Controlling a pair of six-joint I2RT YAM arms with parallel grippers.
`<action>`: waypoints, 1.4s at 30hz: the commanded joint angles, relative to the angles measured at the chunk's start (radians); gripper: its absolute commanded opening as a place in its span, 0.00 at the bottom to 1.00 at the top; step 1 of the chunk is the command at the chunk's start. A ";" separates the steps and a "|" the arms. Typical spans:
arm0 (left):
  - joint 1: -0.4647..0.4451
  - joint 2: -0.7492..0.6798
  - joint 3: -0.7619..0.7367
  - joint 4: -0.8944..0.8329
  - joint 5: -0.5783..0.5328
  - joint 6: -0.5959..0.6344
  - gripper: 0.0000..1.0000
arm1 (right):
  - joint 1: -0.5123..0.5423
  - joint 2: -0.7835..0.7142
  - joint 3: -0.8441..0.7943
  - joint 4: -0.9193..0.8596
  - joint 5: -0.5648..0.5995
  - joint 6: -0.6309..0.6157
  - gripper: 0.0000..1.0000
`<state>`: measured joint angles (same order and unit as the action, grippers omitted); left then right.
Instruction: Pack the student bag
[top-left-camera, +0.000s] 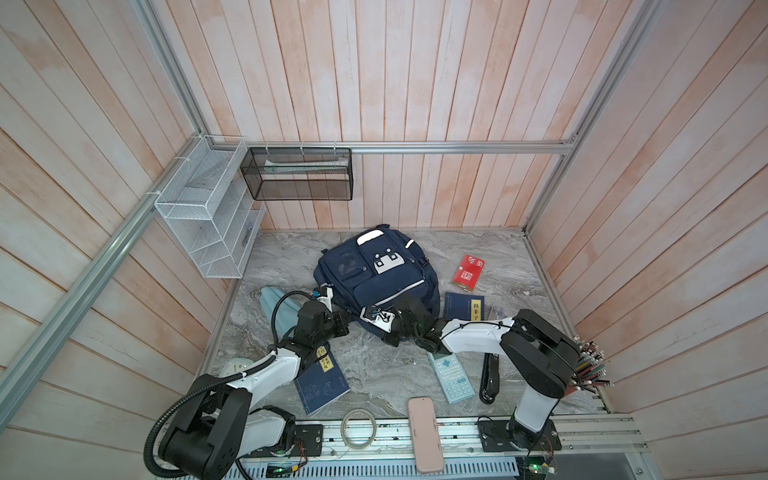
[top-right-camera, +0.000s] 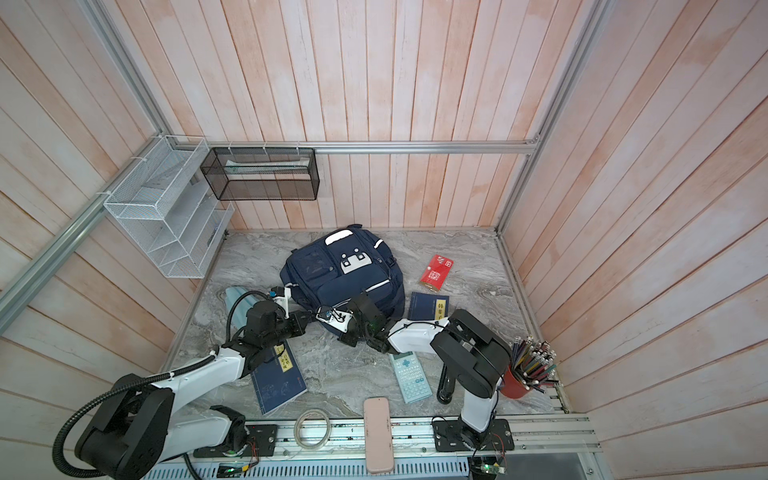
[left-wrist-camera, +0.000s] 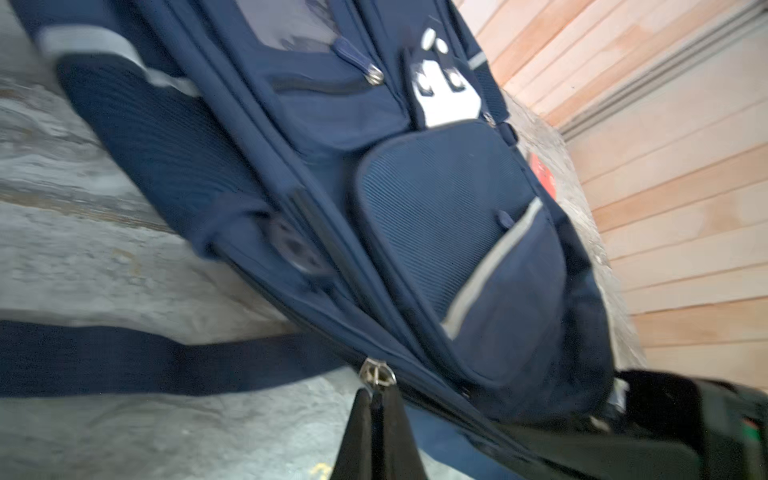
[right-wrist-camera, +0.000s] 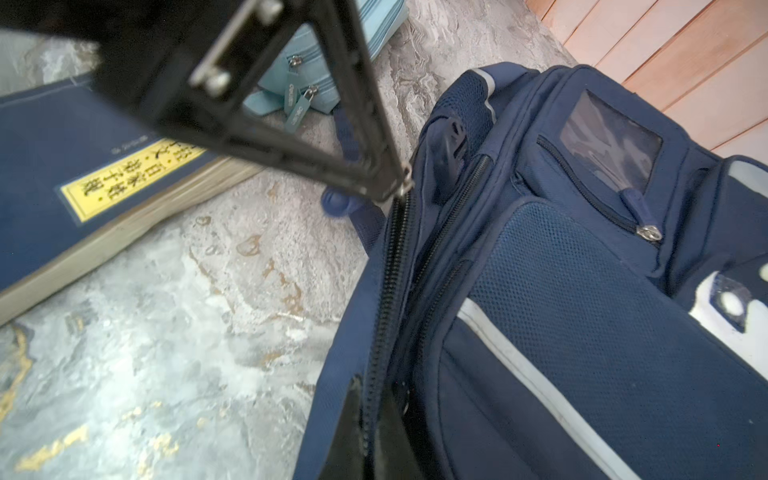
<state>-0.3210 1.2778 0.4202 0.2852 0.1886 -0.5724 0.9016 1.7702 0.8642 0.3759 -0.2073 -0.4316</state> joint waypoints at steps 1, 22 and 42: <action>0.097 0.055 0.038 0.073 -0.046 0.053 0.00 | -0.004 -0.048 -0.048 -0.003 -0.036 -0.070 0.00; 0.127 -0.005 0.152 -0.060 -0.026 0.114 0.45 | 0.002 -0.187 -0.102 0.078 0.034 0.002 0.57; -0.453 0.250 0.580 -0.175 0.165 0.122 0.69 | -0.488 -0.559 -0.237 -0.309 0.211 0.904 0.98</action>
<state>-0.7330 1.4506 0.9680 0.0868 0.3183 -0.3931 0.4656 1.2438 0.6601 0.1680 0.0704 0.3054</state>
